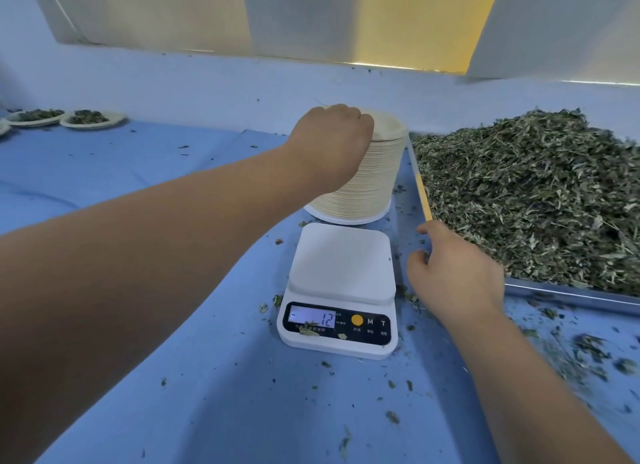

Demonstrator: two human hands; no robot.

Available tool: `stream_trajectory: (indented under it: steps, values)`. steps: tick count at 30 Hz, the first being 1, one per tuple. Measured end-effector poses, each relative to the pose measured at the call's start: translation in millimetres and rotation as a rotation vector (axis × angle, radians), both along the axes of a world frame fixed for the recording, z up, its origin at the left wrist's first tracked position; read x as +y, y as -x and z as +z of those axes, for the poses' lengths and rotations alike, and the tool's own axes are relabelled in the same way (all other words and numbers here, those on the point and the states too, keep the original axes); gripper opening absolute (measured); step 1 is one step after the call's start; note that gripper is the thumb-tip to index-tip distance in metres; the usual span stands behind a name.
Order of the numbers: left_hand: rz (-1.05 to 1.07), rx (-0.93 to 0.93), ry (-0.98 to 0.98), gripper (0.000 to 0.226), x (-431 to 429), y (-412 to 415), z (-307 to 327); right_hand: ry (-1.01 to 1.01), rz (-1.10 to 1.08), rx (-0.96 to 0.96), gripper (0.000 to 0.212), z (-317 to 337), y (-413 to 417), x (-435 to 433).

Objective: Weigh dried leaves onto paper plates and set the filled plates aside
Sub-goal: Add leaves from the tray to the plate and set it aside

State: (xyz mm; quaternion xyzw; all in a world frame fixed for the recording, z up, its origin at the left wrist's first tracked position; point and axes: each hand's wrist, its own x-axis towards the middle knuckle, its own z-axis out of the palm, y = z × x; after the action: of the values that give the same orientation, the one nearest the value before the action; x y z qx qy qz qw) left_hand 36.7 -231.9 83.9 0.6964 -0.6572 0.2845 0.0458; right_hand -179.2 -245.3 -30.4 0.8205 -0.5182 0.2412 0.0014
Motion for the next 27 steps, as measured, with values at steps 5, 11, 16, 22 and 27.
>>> stream_trajectory:
  steps: [5,11,16,22,27]
  values:
    - [0.008,-0.01,-0.047,0.017,-0.5,1.0,4.5,0.041,-0.001,0.012,0.041,-3.4,1.2,-1.0]
    - [0.004,-0.19,-0.141,0.023,-0.6,6.1,16.9,0.053,0.01,0.018,0.04,-4.2,1.0,-1.2]
    - [0.039,-0.162,-0.167,0.019,-0.7,11.8,18.8,0.061,0.003,0.029,0.039,-4.8,1.2,0.8]
    - [0.009,-0.195,-0.161,0.024,1.1,9.8,13.9,0.101,-0.021,-0.01,0.033,-8.3,-5.8,0.2]
    - [-0.081,-0.284,-0.163,0.08,1.5,11.7,8.8,0.141,-0.018,-0.031,0.03,-10.3,-6.4,-0.4]
